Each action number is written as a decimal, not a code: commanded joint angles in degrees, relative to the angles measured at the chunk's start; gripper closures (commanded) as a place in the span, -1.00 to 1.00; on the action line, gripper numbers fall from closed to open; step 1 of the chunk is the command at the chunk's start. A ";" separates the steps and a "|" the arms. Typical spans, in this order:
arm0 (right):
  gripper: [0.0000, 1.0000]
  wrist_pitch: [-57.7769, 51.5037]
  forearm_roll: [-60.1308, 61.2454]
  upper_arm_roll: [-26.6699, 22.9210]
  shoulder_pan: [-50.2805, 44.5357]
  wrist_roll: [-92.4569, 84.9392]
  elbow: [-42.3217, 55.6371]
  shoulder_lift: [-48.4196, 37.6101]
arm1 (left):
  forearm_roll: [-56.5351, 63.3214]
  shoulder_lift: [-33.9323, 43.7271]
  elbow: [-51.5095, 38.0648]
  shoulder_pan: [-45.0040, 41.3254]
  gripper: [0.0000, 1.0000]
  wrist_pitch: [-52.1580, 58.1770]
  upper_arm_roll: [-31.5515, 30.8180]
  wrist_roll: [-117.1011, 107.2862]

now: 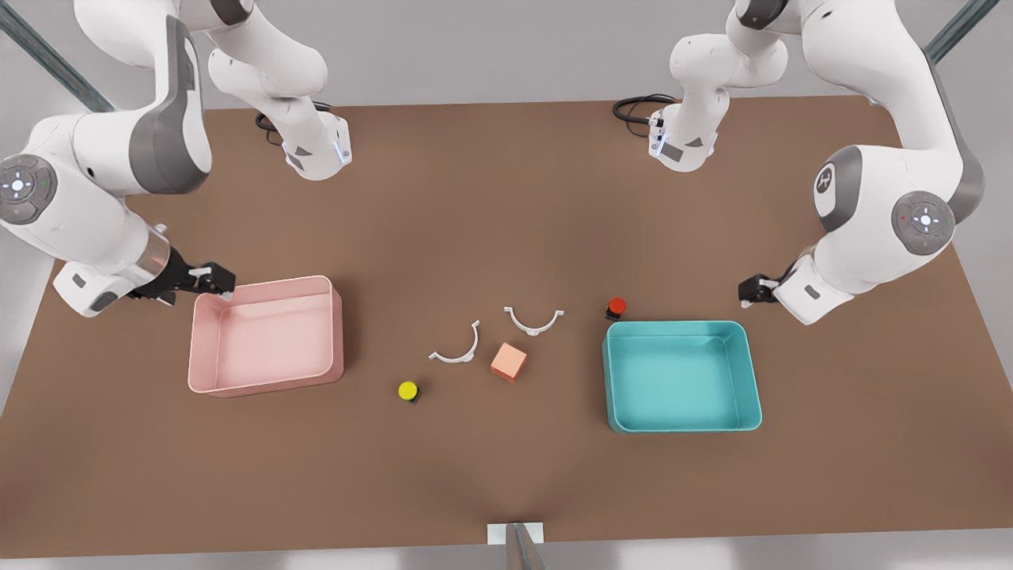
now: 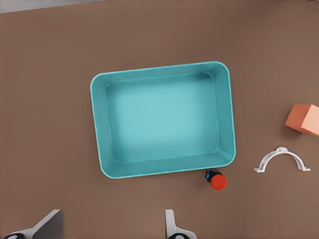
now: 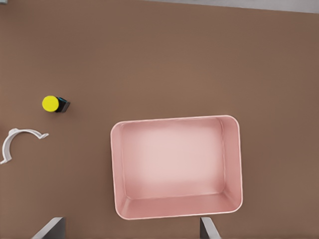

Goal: Place the red button in the blue storage box with the left arm, and place the yellow button in the pink storage box with the right arm

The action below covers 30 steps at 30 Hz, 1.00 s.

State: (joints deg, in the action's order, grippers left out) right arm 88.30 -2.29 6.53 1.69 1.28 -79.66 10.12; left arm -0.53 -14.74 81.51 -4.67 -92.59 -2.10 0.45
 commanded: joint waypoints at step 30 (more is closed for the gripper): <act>-1.00 42.04 -0.17 3.85 -16.89 4.52 5.13 40.15 | -0.87 -1.08 44.78 -20.82 -1.00 -54.36 0.07 -25.33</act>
State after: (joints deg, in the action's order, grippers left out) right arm 124.01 -2.45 10.53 -15.33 4.70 -74.44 50.06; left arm -1.52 -15.59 125.88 -25.45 -142.24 -2.04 -16.86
